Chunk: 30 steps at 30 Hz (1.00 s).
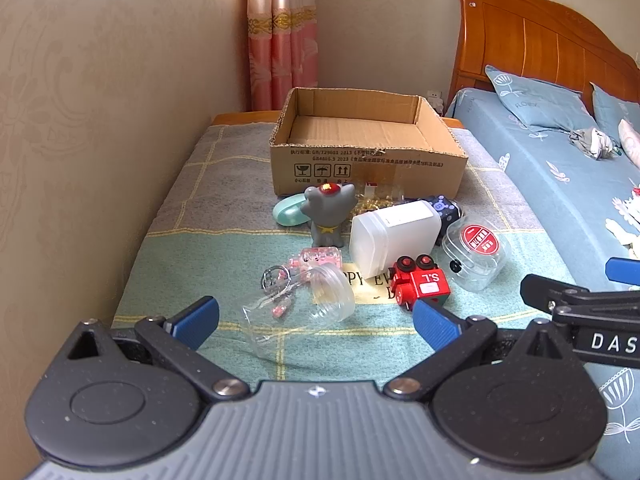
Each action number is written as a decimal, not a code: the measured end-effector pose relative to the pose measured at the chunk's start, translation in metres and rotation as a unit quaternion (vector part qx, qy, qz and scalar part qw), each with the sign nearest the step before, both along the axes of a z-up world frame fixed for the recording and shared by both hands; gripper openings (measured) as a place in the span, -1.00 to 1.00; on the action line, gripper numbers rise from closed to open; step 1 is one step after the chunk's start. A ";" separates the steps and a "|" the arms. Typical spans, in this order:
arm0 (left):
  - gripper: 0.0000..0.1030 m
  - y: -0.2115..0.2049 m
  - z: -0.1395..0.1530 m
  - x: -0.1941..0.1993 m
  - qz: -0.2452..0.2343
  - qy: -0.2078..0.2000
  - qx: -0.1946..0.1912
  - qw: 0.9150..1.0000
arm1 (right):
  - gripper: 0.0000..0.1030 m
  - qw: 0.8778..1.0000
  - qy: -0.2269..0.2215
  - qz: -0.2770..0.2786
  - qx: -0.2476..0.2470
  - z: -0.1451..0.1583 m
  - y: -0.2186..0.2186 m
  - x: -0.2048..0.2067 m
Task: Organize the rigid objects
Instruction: 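Move both tools toward the clear plastic jar and red toy train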
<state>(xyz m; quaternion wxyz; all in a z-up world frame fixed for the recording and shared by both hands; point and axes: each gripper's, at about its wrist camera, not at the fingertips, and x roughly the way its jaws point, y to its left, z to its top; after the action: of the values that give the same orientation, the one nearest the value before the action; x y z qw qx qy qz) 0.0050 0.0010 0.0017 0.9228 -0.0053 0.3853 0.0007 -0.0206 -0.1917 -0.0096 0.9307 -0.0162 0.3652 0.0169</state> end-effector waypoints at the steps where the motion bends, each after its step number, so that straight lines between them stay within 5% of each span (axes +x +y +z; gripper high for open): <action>1: 0.98 0.000 0.000 0.000 0.001 0.000 0.001 1.000 | 1.00 1.000 0.000 0.000 0.000 0.000 0.000 -0.001; 30: 0.98 0.002 0.004 0.005 -0.003 -0.003 0.002 1.000 | 1.00 1.000 -0.005 0.004 0.002 0.003 0.001 0.002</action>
<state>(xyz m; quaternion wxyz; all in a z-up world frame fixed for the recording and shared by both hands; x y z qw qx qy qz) 0.0096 0.0025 0.0057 0.9240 -0.0024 0.3823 -0.0009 -0.0183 -0.1909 -0.0065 0.9326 -0.0157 0.3600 0.0208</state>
